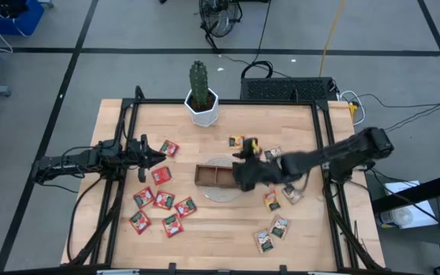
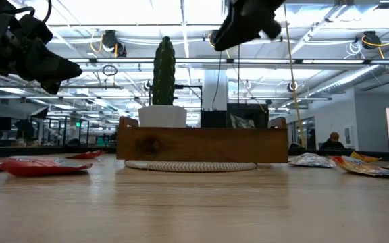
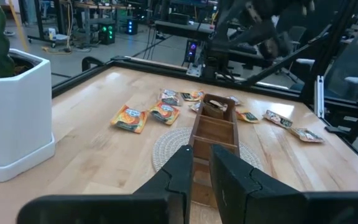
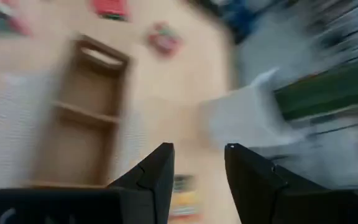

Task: Pick & Place Tea
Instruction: Put the brown tea bag into the right section of the wooden organizer

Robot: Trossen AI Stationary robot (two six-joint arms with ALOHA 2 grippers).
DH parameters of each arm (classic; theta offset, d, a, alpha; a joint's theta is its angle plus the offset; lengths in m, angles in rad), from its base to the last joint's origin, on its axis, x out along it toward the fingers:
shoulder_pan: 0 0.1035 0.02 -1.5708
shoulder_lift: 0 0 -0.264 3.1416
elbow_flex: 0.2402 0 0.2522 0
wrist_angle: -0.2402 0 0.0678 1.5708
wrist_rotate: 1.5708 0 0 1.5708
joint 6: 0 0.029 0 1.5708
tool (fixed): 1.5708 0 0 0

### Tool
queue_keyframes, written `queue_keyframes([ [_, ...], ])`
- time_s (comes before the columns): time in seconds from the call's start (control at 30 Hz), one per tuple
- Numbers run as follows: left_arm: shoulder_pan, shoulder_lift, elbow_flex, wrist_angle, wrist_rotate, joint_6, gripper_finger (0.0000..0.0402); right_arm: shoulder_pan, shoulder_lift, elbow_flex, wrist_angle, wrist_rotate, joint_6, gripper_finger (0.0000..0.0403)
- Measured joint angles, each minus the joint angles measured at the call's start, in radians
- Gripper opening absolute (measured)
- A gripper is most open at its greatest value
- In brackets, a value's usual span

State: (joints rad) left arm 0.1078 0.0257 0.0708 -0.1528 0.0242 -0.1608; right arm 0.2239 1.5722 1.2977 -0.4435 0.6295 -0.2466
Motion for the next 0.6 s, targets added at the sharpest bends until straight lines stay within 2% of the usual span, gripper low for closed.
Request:
queue_keyframes([
  [0.1,0.0,0.0,0.0,0.0,0.0,0.0,0.0058,-0.098,0.043,0.097,-0.184,-0.299,0.214,0.013],
  [0.2,0.0,0.0,0.0,0.0,0.0,0.0,0.0058,-0.158,0.104,0.185,-0.324,-0.44,0.294,0.0144],
  [0.33,0.0,0.0,0.0,0.0,0.0,0.0,0.0058,-0.179,0.174,0.222,-0.403,-0.502,0.259,0.0177],
  [0.6,0.0,0.0,0.0,0.0,0.0,0.0,0.0058,-0.127,0.27,0.221,-0.466,-0.505,0.104,0.0235],
])
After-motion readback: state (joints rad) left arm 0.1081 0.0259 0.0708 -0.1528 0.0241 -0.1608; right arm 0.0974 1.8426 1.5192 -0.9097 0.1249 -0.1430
